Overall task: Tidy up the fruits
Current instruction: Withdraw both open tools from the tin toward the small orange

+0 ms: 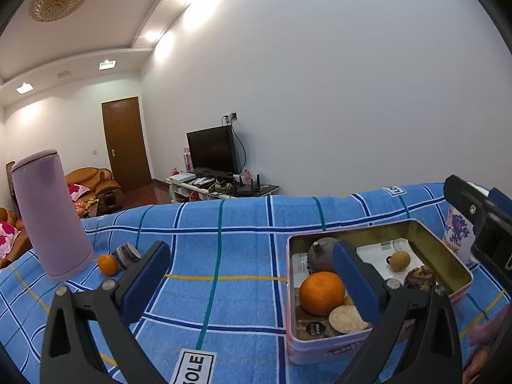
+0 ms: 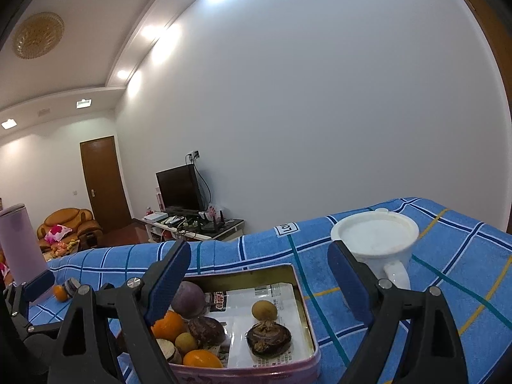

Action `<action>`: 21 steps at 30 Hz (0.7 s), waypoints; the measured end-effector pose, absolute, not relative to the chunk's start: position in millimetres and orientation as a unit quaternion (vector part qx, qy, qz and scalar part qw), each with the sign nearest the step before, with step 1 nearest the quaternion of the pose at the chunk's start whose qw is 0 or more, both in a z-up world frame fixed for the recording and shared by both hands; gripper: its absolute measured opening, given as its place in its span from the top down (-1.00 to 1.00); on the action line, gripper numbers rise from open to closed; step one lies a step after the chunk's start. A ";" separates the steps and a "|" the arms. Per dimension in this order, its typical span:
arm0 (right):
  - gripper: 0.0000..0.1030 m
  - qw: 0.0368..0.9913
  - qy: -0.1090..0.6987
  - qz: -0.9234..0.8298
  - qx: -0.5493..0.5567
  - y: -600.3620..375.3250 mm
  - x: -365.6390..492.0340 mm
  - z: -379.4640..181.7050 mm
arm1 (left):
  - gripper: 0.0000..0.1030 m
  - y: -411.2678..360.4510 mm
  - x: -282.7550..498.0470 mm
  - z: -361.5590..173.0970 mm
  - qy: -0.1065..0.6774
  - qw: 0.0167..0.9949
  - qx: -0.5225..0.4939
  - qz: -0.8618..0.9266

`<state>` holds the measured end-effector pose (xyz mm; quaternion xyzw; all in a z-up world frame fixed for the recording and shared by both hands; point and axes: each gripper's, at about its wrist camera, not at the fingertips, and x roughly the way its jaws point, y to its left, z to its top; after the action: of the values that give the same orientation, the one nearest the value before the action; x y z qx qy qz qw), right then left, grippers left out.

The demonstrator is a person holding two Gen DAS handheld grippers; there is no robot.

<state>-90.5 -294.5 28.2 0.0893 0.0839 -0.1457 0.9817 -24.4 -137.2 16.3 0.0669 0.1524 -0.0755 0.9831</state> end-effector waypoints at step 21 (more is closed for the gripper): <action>-0.72 0.984 0.087 -0.145 0.061 -275.8 -95.7 29.8 | -1.00 -130.6 -36.0 15.1 0.164 0.981 0.074 -0.079</action>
<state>-95.7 -275.8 29.8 0.0612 0.0865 -0.1448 0.9838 -36.0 -130.6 15.1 0.0735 0.1637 -0.0794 0.9806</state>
